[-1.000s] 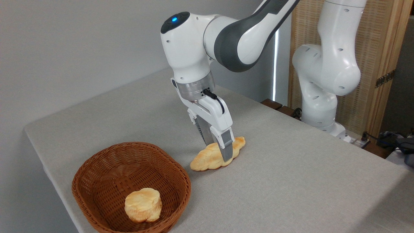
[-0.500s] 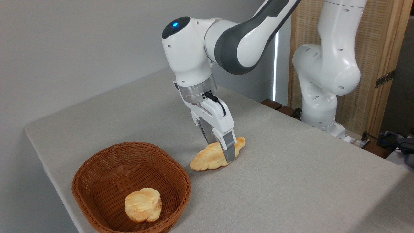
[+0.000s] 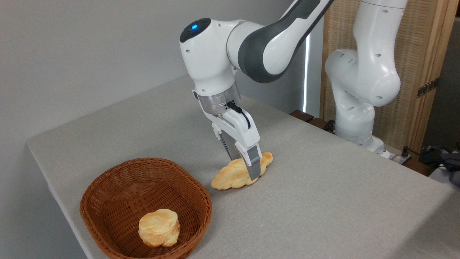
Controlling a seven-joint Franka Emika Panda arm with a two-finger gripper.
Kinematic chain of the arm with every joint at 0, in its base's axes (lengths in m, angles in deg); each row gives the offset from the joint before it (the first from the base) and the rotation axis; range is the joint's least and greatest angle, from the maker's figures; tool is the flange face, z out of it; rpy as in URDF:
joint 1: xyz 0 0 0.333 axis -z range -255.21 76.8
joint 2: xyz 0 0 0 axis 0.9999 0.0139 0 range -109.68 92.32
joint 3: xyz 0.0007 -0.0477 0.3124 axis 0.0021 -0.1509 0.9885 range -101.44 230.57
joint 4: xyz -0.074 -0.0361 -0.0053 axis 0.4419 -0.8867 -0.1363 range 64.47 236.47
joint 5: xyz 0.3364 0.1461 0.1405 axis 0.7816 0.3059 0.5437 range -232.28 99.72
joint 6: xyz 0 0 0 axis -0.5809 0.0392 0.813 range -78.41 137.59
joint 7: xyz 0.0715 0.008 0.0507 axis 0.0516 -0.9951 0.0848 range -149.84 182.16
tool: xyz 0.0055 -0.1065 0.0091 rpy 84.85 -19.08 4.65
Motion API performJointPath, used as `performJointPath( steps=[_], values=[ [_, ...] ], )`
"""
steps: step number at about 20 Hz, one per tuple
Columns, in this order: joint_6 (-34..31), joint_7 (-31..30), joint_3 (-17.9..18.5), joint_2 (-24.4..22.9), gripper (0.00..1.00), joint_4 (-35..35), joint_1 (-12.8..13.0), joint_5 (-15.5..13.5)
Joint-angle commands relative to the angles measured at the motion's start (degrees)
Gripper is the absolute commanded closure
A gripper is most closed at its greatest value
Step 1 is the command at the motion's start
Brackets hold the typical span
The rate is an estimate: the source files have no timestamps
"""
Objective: Put bread into the basket
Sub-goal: 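Lift the bread roll and carry it toward the wicker basket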
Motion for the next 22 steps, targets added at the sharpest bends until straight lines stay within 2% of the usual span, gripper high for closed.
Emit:
performJointPath(
  steps=[1,6,12,22],
  values=[
    [0.9,0.7,0.6,-0.9,0.60,0.3,0.7,1.0],
    [0.9,0.7,0.7,-0.9,0.58,0.3,0.7,1.0],
    [-1.8,0.5,0.8,-2.0,0.55,-4.4,0.6,0.9],
    [-3.2,0.5,0.8,-3.6,0.52,-9.1,0.6,-1.1]
  ],
)
